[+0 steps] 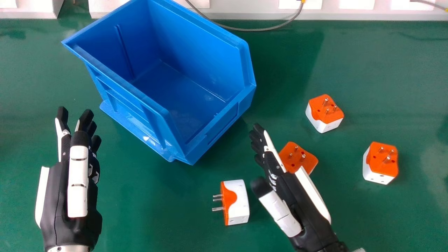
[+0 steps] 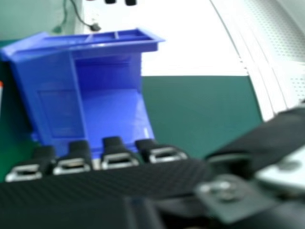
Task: Pick all objects and put in blue box
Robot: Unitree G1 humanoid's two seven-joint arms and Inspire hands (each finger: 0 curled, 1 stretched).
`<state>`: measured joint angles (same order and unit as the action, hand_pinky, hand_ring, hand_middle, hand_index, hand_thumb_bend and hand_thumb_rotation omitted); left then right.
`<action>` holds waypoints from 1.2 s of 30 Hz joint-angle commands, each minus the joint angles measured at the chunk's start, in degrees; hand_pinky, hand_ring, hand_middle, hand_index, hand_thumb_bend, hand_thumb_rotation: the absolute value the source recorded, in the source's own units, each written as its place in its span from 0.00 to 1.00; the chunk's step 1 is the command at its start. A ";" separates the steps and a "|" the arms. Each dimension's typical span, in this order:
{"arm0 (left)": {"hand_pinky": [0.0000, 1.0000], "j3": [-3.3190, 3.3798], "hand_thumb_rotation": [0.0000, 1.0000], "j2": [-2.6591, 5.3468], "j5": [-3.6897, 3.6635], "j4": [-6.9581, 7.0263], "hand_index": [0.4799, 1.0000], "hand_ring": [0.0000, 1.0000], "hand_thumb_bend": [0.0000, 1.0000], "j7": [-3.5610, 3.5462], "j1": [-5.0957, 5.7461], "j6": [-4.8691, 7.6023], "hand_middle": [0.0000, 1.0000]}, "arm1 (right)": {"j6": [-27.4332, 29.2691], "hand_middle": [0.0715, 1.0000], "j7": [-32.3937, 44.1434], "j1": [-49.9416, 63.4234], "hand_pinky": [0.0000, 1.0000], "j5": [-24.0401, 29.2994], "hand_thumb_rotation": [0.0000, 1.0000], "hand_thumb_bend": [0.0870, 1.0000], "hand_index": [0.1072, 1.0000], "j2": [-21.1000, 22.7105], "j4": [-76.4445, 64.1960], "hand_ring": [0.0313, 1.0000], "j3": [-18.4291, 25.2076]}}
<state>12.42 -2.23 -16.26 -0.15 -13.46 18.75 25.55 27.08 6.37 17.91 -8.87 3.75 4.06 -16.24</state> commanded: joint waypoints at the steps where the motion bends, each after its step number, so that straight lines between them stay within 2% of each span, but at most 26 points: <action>1: 1.00 -0.10 0.91 0.16 0.47 0.75 0.97 1.00 0.50 0.32 -0.33 0.82 0.98 | 1.78 1.00 -0.15 -0.92 0.97 0.01 1.00 0.52 1.00 0.41 -0.94 1.00 0.41; 2: 1.00 -0.08 0.91 0.20 0.61 0.75 0.98 1.00 0.51 0.44 -0.39 0.82 0.98 | 1.98 1.00 -0.20 -1.06 0.97 -0.05 1.00 0.53 1.00 0.46 -0.83 1.00 0.48; 5: 1.00 0.03 0.91 0.09 0.39 0.55 0.99 1.00 0.52 0.19 -0.61 0.91 0.99 | 3.08 1.00 -1.03 -1.52 0.98 -0.65 1.00 0.58 1.00 0.29 -0.62 1.00 0.76; 14: 1.00 0.12 0.89 0.30 -1.15 0.38 1.00 1.00 0.51 -0.64 -0.80 0.83 1.00 | 8.25 1.00 -6.53 -2.56 0.99 -6.51 1.00 0.61 1.00 1.08 0.05 1.00 2.45; 18: 1.00 0.15 0.87 0.42 -1.80 0.26 1.00 1.00 0.54 -0.78 -0.92 0.61 1.00 | 9.57 1.00 -9.87 -2.79 0.96 -9.80 0.90 0.63 1.00 1.33 -0.68 1.00 3.96; 19: 1.00 0.14 0.86 0.42 -1.84 0.30 1.00 1.00 0.54 -0.74 -0.91 0.51 1.00 | 9.83 1.00 -10.76 -2.80 0.95 -10.52 0.89 0.63 1.00 1.30 -0.78 1.00 4.32; 22: 1.00 0.11 0.86 0.48 -1.13 0.14 1.00 1.00 0.52 -0.33 -0.93 1.01 1.00 | 10.80 1.00 -14.38 -3.12 0.95 -14.35 0.86 0.60 1.00 1.87 -1.14 1.00 5.92; 26: 1.00 -0.01 0.86 0.63 -1.50 0.20 1.00 1.00 0.51 -0.54 -0.87 0.95 1.00 | 10.39 1.00 -18.24 -2.67 0.95 -18.17 0.85 0.60 0.99 2.40 -1.84 1.00 7.64; 29: 1.00 -0.07 0.85 0.74 -1.31 0.50 1.00 1.00 0.50 -0.38 -0.64 0.81 1.00 | 9.02 1.00 -20.32 -1.72 0.96 -20.69 0.86 0.60 0.99 2.94 -2.69 1.00 8.85; 30: 1.00 -0.09 0.85 0.74 -1.46 0.56 1.00 1.00 0.50 -0.53 -0.58 0.84 1.00 | 8.61 1.00 -20.83 -1.41 0.95 -21.21 0.86 0.60 0.99 3.08 -2.90 1.00 9.14; 31: 1.00 -0.11 0.85 0.68 -0.98 0.71 1.00 1.00 0.49 -0.32 -0.44 0.88 1.00 | 8.20 1.00 -21.37 -1.19 0.94 -21.92 0.86 0.60 0.99 3.29 -2.95 1.00 9.42; 34: 1.00 -0.17 0.86 0.57 -0.83 1.09 1.00 1.00 0.47 -0.20 -0.16 0.50 1.00 | 6.86 1.00 -21.87 -0.59 0.92 -22.33 0.86 0.61 1.00 3.88 -2.76 1.00 9.95; 36: 1.00 -0.14 0.85 0.63 -1.14 1.32 1.00 1.00 0.46 -0.12 -0.05 0.19 1.00 | 6.41 1.00 -22.15 -0.64 0.91 -22.25 0.85 0.60 0.99 4.28 -1.97 0.99 10.24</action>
<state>12.40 -1.47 -17.88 -0.52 -13.62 18.43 25.53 33.38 -14.78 17.36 -31.25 7.56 2.74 -6.46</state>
